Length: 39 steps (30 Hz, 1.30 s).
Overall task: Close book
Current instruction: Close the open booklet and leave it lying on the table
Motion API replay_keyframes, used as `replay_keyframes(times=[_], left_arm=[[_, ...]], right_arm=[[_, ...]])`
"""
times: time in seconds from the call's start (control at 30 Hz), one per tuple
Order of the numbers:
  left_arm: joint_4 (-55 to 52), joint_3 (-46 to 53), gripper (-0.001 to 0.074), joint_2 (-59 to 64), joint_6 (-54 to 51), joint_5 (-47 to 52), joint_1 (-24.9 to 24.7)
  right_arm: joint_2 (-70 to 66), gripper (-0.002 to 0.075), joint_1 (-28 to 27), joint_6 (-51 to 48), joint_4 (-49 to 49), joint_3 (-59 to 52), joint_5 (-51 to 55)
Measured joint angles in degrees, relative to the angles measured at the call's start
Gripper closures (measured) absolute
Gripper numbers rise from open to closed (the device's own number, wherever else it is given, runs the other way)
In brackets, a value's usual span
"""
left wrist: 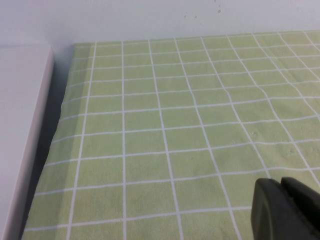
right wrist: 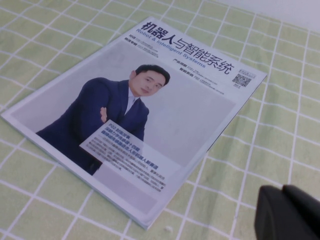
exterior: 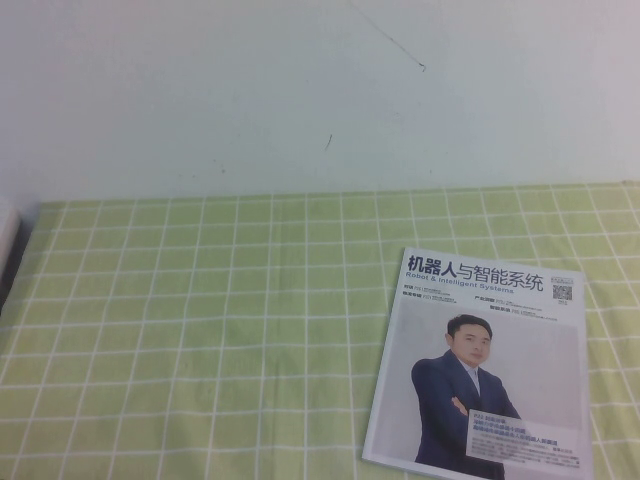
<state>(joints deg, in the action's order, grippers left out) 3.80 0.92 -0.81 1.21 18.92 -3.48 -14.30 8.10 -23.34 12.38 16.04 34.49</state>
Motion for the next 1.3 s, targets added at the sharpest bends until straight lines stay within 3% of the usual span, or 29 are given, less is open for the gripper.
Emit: replay_keyframes(times=[0.73, 1.0, 1.3], left_arm=[[-0.1, 0.0, 0.0739, 0.0, 0.2, 0.0, 0.0], [-0.1, 0.0, 0.0739, 0.0, 0.2, 0.0, 0.0], [-0.1, 0.0, 0.0739, 0.0, 0.2, 0.0, 0.0]], right_arm=[[0.2, 0.0729, 0.0, 0.0, -0.1, -0.3, -0.5], [1.9, 0.0729, -2.5, 0.0, -1.3, -4.7, -7.7], [11.5, 0.0729, -7.2, 7.4, -4.2, -16.8, -24.4]])
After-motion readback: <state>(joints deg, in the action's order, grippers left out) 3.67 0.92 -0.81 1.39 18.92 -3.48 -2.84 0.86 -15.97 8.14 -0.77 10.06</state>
